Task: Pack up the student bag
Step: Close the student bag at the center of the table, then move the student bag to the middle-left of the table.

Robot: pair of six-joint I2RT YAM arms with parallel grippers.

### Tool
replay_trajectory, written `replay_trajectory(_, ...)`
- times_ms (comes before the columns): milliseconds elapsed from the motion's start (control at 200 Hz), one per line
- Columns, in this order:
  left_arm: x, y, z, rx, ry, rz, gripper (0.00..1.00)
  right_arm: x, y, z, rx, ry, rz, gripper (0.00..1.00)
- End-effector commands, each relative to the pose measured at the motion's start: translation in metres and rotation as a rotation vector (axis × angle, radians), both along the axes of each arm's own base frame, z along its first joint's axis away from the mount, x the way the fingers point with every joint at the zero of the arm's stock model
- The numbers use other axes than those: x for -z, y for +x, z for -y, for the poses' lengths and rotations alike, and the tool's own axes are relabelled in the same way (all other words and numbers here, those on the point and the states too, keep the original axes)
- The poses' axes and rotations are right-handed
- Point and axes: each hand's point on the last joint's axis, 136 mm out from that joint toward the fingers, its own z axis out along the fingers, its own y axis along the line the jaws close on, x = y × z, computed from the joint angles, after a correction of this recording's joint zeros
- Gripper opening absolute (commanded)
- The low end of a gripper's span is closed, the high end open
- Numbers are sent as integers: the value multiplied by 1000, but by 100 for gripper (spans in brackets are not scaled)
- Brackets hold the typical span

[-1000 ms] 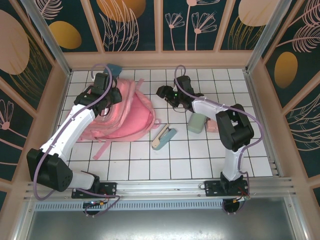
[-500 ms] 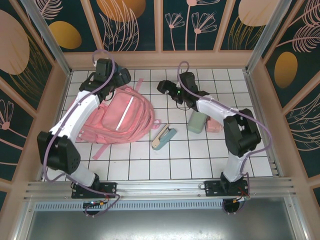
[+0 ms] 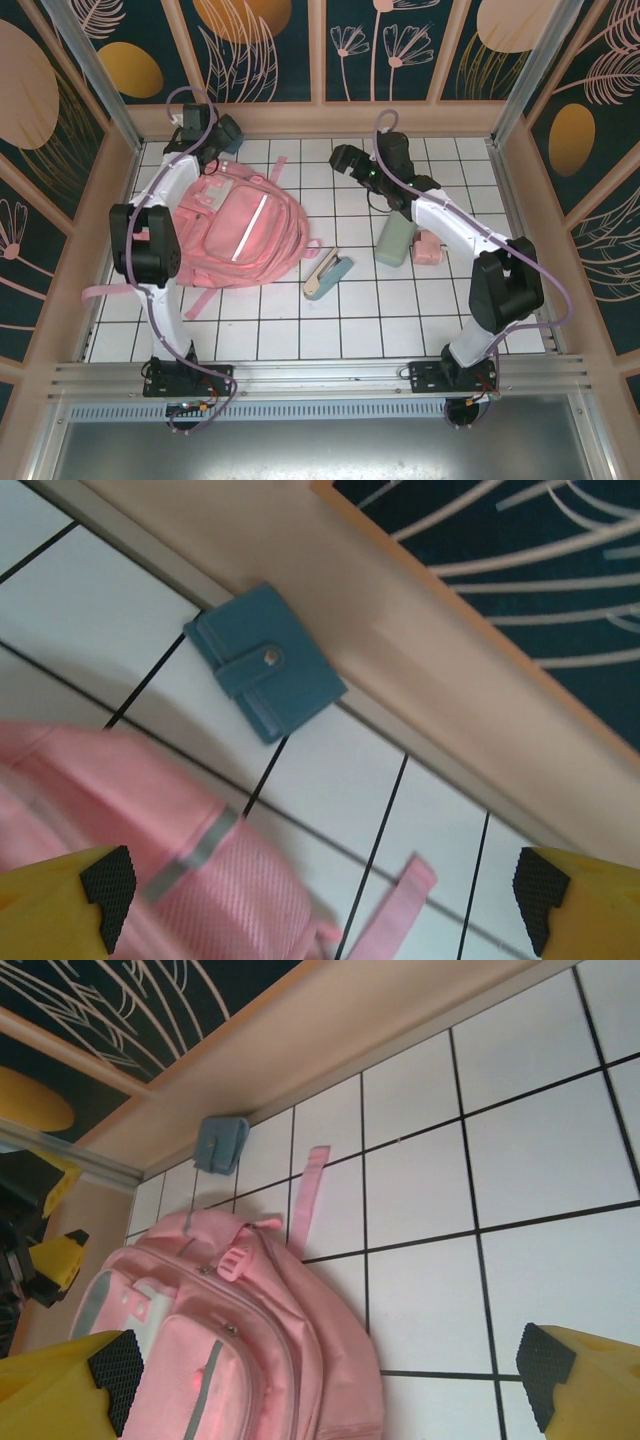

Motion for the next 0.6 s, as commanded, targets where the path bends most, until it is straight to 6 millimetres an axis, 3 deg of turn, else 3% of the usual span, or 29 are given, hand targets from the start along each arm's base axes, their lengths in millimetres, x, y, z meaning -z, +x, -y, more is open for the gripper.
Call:
replay_trajectory(0, -10, 36, -6, -21, -141, 109, 99, -25, 2, 14, 49, -29, 36, 99)
replay_trajectory(135, 12, 65, -18, -60, -252, 144, 98, -29, -3, 23, 87, -37, 27, 99)
replay_trajectory(315, 33, 107, -14, -44, -375, 199, 96, -34, -3, 31, 128, -53, 12, 99)
replay_trajectory(385, 33, 123, -9, -28, -429, 242, 94, -36, -3, 36, 152, -59, 10, 99)
replay_trajectory(595, 59, 147, -12, -86, -528, 283, 91, -26, -8, 43, 190, -58, -31, 99)
